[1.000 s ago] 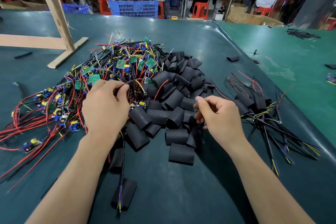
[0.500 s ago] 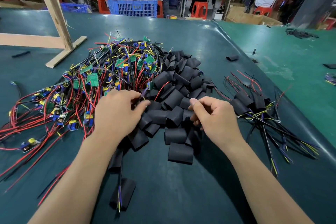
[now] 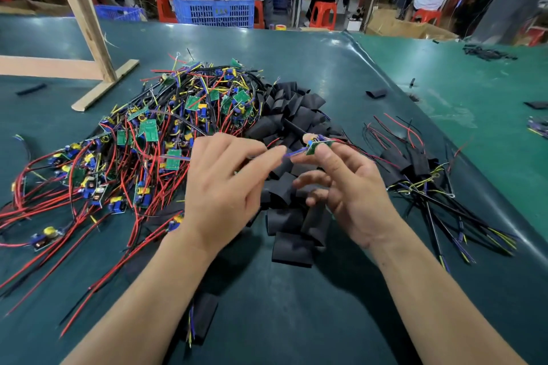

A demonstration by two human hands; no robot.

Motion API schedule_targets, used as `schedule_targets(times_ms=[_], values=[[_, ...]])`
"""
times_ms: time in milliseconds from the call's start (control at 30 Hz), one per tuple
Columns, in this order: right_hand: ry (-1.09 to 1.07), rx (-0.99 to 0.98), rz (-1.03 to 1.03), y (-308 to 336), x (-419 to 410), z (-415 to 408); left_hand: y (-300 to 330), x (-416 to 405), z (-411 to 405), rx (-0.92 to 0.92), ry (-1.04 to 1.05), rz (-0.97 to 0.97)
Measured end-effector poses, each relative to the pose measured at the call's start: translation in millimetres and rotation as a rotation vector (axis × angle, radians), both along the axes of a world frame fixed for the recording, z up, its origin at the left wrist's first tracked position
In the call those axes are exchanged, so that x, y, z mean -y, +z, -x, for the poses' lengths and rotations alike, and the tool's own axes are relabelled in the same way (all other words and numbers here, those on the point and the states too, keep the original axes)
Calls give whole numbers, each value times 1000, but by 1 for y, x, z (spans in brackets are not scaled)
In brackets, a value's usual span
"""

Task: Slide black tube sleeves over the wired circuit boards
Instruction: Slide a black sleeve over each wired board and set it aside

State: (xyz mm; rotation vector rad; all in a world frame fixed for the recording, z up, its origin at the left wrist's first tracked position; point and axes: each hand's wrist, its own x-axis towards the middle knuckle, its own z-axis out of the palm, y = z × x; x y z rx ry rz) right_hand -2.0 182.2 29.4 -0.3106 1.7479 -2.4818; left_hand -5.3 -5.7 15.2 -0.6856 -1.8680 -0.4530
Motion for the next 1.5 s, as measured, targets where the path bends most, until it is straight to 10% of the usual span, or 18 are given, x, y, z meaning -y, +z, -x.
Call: schedule_targets(times_ms=[400,700,1100,1233,1500], values=[[-61,79,312,6,-3,2,6,0,-5,-132,44,-95],[-5,164,334,5,0,2,-5,-14,-5,831,-309,-306],[-370,10,-291,-12,10,2,-5,-20,-7,499,-285,-452],[-484,-383,-617,-18,3,5,-4,-16,-6,402,-126,-536],[-449,-699,-698,-24,9,4,-4,-26,-13,349,-404,-179]])
